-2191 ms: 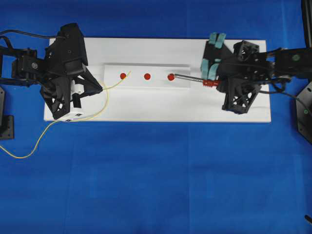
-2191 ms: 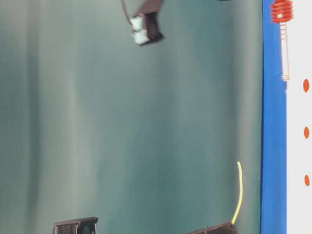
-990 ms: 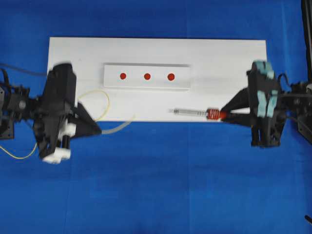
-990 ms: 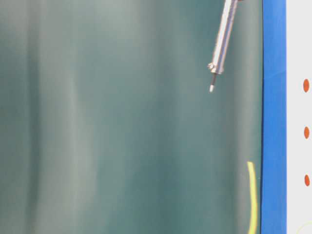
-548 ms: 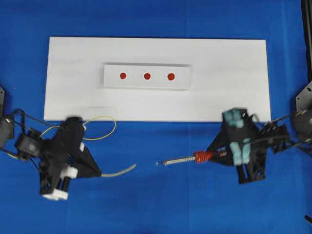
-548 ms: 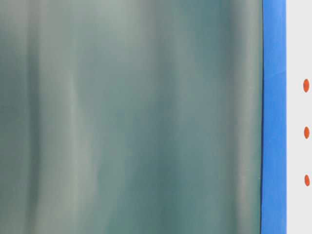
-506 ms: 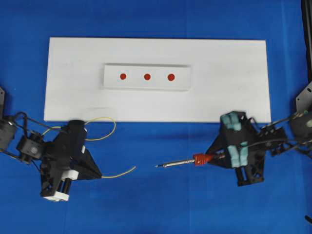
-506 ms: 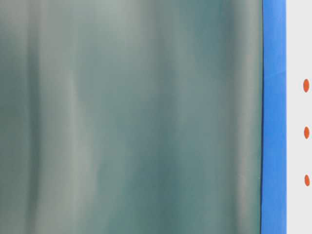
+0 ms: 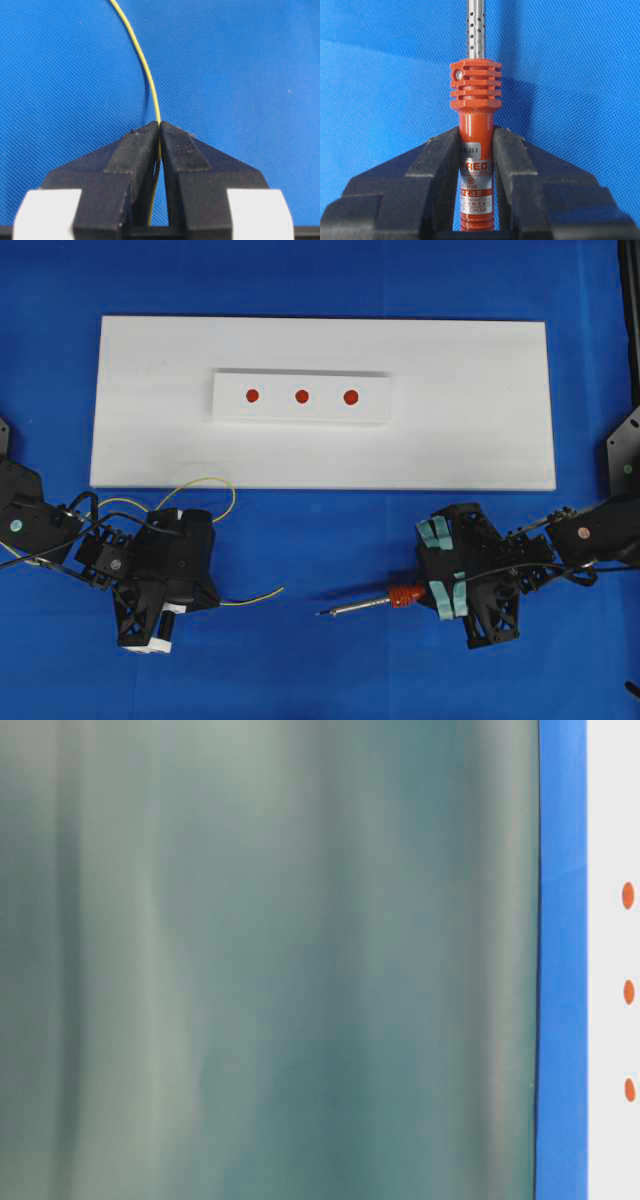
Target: Touch the tip of the soldering iron to the tip of the solder at the mark.
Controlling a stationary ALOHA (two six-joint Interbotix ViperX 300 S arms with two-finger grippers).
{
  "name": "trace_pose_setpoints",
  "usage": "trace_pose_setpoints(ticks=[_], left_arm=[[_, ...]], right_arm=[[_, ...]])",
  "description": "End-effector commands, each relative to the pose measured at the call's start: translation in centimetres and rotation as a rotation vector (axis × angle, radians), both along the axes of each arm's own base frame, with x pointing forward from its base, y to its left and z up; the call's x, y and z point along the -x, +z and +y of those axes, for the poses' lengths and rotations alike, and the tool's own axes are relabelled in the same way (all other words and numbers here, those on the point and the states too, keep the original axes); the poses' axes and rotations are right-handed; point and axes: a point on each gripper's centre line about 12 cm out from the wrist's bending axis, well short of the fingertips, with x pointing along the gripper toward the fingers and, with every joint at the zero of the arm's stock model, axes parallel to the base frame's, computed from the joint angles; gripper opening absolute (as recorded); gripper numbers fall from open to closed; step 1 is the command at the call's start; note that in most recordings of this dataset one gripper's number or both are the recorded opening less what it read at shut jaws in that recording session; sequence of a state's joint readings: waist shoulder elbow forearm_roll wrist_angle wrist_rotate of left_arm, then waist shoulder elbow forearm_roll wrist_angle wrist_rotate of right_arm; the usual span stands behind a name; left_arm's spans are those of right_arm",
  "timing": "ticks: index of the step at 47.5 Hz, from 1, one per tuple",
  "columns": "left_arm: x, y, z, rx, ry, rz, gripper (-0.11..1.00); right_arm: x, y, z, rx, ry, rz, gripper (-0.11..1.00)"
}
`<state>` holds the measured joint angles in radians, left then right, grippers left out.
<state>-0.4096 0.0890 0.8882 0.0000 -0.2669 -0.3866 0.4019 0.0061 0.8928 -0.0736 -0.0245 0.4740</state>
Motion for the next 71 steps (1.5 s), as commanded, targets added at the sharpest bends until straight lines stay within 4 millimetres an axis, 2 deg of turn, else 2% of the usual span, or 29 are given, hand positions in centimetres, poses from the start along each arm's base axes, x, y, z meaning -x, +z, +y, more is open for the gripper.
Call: trace_pose_setpoints(ticks=[1, 8, 12, 15, 19, 21, 22, 26, 28, 34, 39, 43, 52, 64, 71], left_arm=[[-0.6, 0.9, -0.2, 0.011, 0.001, -0.03, 0.02], [-0.5, 0.8, -0.2, 0.01, 0.003, -0.021, 0.05], [-0.6, 0.9, -0.3, 0.01, 0.001, -0.021, 0.24], [-0.7, 1.1, -0.3, 0.01, 0.001, -0.021, 0.44], [-0.7, 1.7, -0.4, 0.01, -0.003, -0.023, 0.71], [-0.6, 2.2, -0.5, 0.01, -0.006, -0.023, 0.8], [-0.5, 2.3, -0.5, 0.008, -0.007, -0.018, 0.81], [-0.1, 3.7, -0.3, -0.006, -0.01, 0.001, 0.76], [0.3, 4.5, 0.0, -0.016, -0.011, 0.013, 0.73], [1.1, 7.4, 1.5, -0.034, 0.013, 0.039, 0.67], [1.9, 10.4, 3.4, -0.026, 0.058, 0.005, 0.66], [2.3, 12.0, 4.9, -0.025, 0.086, -0.045, 0.65], [4.0, 15.3, 8.4, -0.062, 0.137, -0.183, 0.65], [6.9, 17.0, 12.4, -0.131, 0.229, -0.295, 0.65], [8.5, 17.4, 13.9, -0.171, 0.268, -0.337, 0.65]], right_arm=[[-0.6, 0.9, 0.2, -0.015, -0.002, -0.032, 0.06], [-0.6, 0.8, 0.2, -0.012, -0.004, -0.023, 0.07], [-0.6, 0.8, 0.2, -0.018, -0.016, -0.014, 0.08], [-0.7, 0.9, 0.2, -0.024, -0.026, -0.01, 0.19], [-1.0, 1.8, 0.3, -0.031, -0.029, -0.024, 0.44], [-1.1, 2.5, 0.3, -0.035, -0.029, -0.035, 0.57], [-1.2, 3.0, 0.4, -0.037, -0.026, -0.044, 0.63], [-1.5, 5.0, 0.3, -0.032, -0.013, -0.082, 0.85], [-1.6, 6.2, 0.1, -0.021, -0.006, -0.101, 0.9], [-1.9, 9.9, -1.5, 0.031, -0.007, -0.163, 0.81], [-2.0, 12.4, -3.3, 0.072, -0.033, -0.211, 0.82], [-1.9, 14.5, -5.1, 0.113, -0.063, -0.257, 0.82], [-1.1, 17.6, -8.9, 0.187, -0.136, -0.353, 0.81], [1.1, 19.4, -13.9, 0.257, -0.27, -0.419, 0.81], [2.9, 19.8, -16.2, 0.32, -0.33, -0.449, 0.81]])
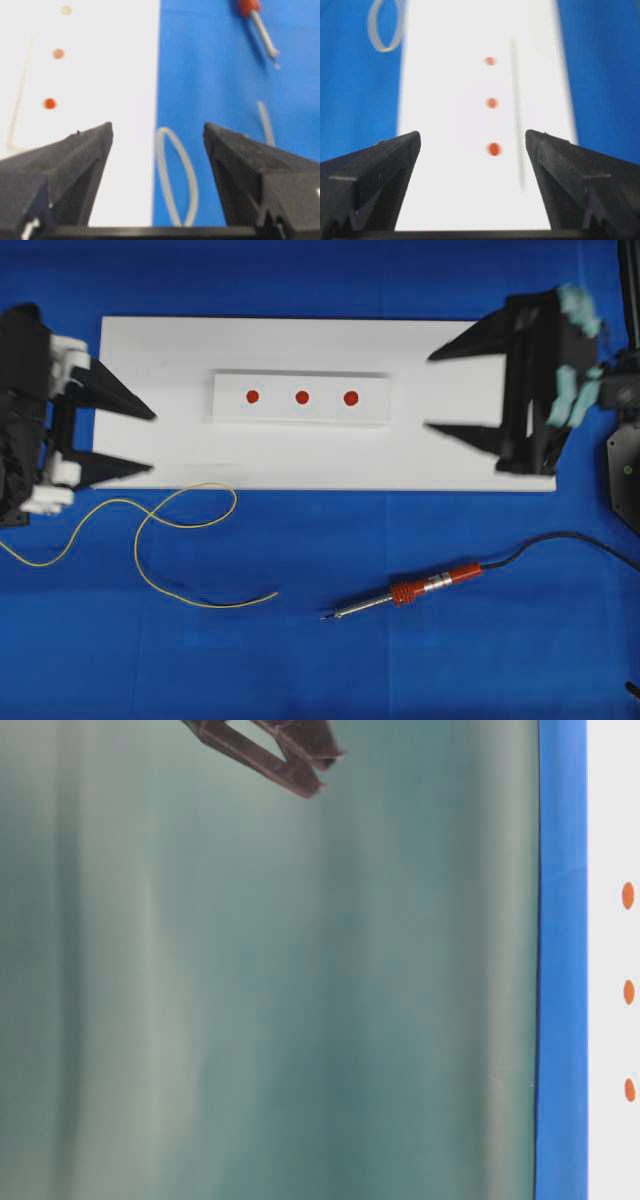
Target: Touch the tip of the soldering iron to the tip of the solder at the mark.
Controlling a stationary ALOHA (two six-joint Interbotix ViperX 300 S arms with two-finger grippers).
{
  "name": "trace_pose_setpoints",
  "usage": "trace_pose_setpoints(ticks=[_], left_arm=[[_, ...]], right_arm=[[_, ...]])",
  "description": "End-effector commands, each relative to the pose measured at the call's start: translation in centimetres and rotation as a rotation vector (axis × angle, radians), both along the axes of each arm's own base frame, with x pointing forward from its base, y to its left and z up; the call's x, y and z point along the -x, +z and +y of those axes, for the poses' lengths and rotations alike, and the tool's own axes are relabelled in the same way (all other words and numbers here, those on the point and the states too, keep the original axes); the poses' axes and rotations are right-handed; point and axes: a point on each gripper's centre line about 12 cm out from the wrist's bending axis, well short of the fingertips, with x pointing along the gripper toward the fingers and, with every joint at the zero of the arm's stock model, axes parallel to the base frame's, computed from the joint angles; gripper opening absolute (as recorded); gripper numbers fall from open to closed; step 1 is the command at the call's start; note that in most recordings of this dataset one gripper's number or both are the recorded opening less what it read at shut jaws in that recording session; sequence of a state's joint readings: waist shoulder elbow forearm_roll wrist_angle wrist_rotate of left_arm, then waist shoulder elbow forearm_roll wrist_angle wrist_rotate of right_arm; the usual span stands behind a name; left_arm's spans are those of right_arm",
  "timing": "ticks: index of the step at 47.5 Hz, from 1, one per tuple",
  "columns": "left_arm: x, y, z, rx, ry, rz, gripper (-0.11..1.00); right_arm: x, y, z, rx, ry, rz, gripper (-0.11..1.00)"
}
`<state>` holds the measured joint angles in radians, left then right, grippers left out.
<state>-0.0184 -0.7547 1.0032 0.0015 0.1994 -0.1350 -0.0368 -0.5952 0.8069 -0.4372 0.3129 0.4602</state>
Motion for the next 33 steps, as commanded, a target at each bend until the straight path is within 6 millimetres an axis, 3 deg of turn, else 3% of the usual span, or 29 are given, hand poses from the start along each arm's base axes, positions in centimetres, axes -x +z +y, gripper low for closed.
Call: trace_pose_setpoints(ticks=[1, 12, 33], left_arm=[[0.7, 0.6, 0.8, -0.025, 0.024, -0.037, 0.65], [2.9, -0.7, 2.1, -0.038, 0.082, -0.089, 0.64], [6.1, -3.9, 1.8, -0.038, 0.085, -0.155, 0.64]], right_arm=[[1.0, 1.0, -1.2, 0.033, -0.034, -0.043, 0.81], [3.2, 0.0, -2.1, 0.059, -0.049, -0.097, 0.79], [6.5, -5.1, -2.2, 0.019, -0.05, -0.133, 0.75]])
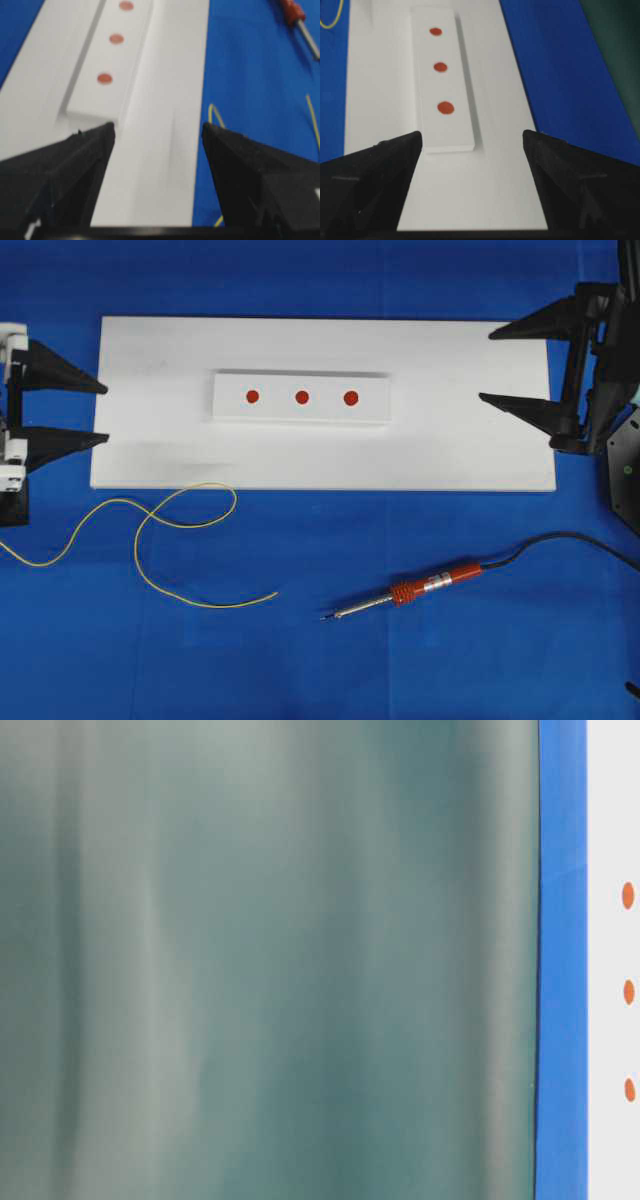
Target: Touch the tip of the soldering iron to the tip of the solder at the mark.
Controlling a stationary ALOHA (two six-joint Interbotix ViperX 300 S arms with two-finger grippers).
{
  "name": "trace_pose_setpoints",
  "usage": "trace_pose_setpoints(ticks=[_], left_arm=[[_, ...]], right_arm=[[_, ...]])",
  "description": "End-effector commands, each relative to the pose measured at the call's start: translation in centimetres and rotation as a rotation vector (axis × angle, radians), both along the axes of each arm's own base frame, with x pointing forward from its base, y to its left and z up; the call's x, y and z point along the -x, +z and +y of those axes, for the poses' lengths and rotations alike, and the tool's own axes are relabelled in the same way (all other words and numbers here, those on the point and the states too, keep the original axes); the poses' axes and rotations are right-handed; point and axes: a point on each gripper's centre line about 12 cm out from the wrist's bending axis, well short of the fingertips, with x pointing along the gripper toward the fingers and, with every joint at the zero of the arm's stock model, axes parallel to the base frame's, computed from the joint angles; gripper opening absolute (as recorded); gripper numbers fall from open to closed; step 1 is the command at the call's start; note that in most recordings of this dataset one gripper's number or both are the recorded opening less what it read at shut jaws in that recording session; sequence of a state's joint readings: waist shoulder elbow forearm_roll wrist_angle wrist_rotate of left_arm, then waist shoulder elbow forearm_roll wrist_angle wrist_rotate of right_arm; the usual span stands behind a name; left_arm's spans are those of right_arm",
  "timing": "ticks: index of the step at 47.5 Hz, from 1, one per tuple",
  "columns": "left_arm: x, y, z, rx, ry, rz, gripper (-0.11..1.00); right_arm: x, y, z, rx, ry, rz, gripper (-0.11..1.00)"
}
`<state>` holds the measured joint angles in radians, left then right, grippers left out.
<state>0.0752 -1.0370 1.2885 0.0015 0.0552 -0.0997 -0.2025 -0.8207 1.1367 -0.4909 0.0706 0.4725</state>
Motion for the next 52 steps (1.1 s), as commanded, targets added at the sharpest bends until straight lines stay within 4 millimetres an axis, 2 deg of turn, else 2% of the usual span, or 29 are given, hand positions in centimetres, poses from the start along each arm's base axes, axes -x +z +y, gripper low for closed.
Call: trace_pose_setpoints(ticks=[1, 10, 52], left_arm=[[0.08, 0.11, 0.05, -0.001, 0.003, -0.014, 0.64], [0.33, -0.64, 0.03, 0.0, 0.003, 0.003, 0.64], [0.39, -0.42, 0.02, -0.001, 0.003, -0.008, 0.64]], right_arm=[[0.0, -0.05, 0.02, -0.008, 0.004, -0.021, 0.75], [0.13, -0.7, 0.08, -0.023, 0.004, -0.014, 0.75], [0.14, -0.78, 0.06, -0.025, 0.001, -0.009, 0.75]])
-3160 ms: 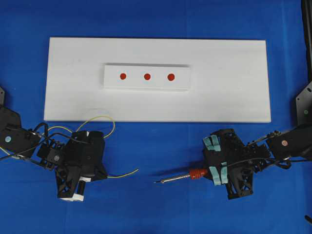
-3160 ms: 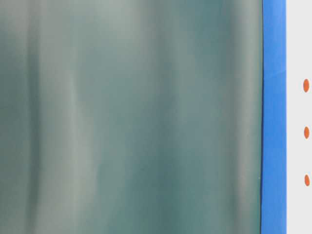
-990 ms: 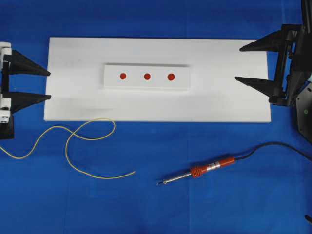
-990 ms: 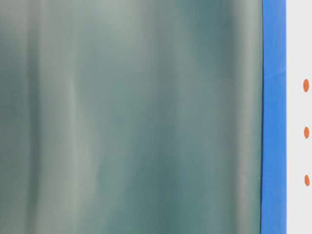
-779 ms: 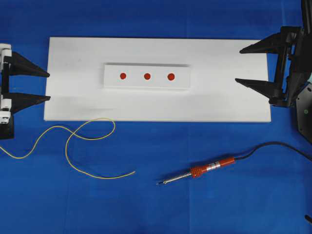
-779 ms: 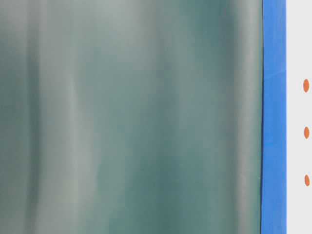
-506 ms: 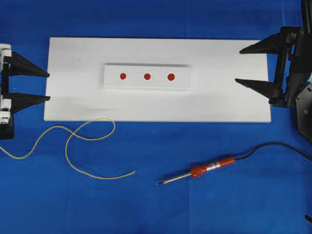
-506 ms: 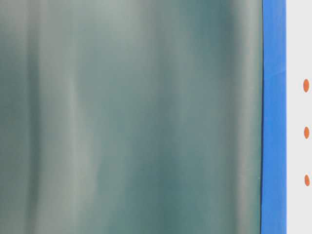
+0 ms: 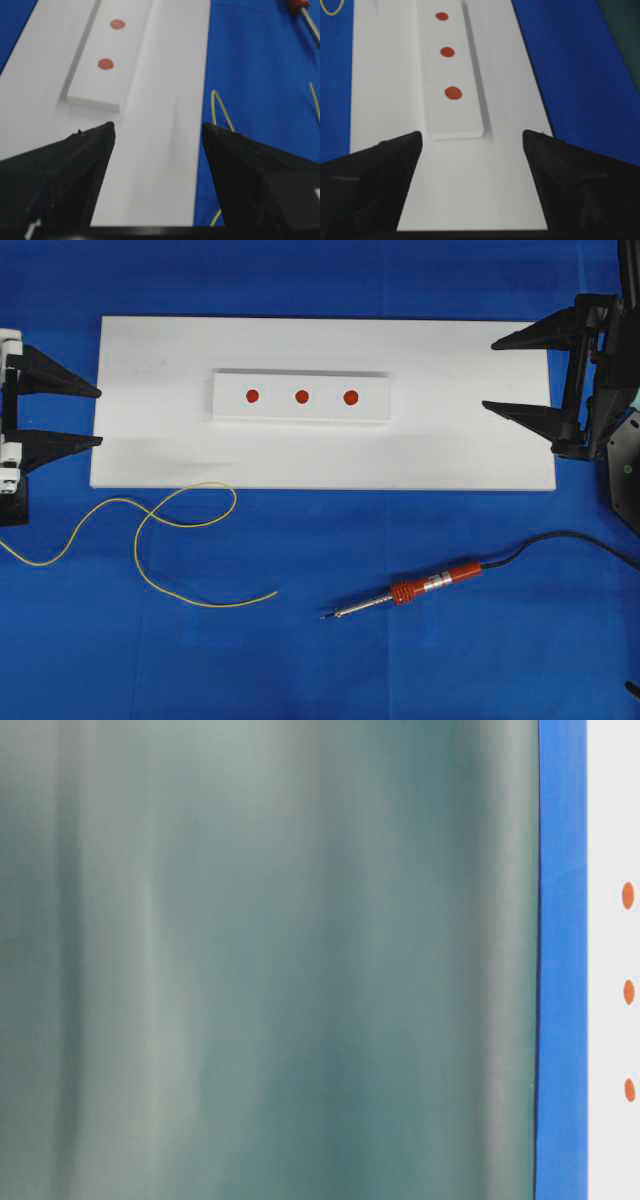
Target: Touch the tip of the soldering iron to the tip of the solder at the mark.
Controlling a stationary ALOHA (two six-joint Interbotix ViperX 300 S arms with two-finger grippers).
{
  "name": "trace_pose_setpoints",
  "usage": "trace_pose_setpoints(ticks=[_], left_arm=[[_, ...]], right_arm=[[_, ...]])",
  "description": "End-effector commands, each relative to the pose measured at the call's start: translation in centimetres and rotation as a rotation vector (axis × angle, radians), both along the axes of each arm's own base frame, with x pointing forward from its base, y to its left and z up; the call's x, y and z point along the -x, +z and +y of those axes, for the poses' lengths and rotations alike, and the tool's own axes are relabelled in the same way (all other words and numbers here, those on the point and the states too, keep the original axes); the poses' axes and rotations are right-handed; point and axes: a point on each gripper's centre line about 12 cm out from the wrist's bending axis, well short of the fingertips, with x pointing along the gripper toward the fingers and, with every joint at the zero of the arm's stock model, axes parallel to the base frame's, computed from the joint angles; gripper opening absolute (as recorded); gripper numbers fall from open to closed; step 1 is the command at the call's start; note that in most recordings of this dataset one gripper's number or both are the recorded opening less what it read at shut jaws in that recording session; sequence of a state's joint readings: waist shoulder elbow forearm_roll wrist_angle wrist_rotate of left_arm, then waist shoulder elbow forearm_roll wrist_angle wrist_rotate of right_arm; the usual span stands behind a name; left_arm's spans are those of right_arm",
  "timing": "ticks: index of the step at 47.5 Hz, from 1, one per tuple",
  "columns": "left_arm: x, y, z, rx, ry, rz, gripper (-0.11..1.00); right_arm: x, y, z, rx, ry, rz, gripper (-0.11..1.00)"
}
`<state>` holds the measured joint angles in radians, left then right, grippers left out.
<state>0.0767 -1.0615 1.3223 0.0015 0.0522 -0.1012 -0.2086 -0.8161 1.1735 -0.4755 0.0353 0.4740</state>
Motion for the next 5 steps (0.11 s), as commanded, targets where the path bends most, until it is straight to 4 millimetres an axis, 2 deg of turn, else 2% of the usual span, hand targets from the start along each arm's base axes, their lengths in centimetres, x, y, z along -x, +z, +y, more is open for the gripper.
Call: trace_pose_setpoints(ticks=[1, 5], left_arm=[[-0.2, 0.49, 0.04, -0.003, 0.001, -0.014, 0.64], [-0.2, 0.49, 0.04, -0.004, 0.001, -0.014, 0.64]], right_arm=[[-0.19, 0.4, -0.08, -0.002, -0.003, -0.013, 0.75], [-0.2, 0.4, -0.05, -0.002, -0.001, -0.013, 0.75]])
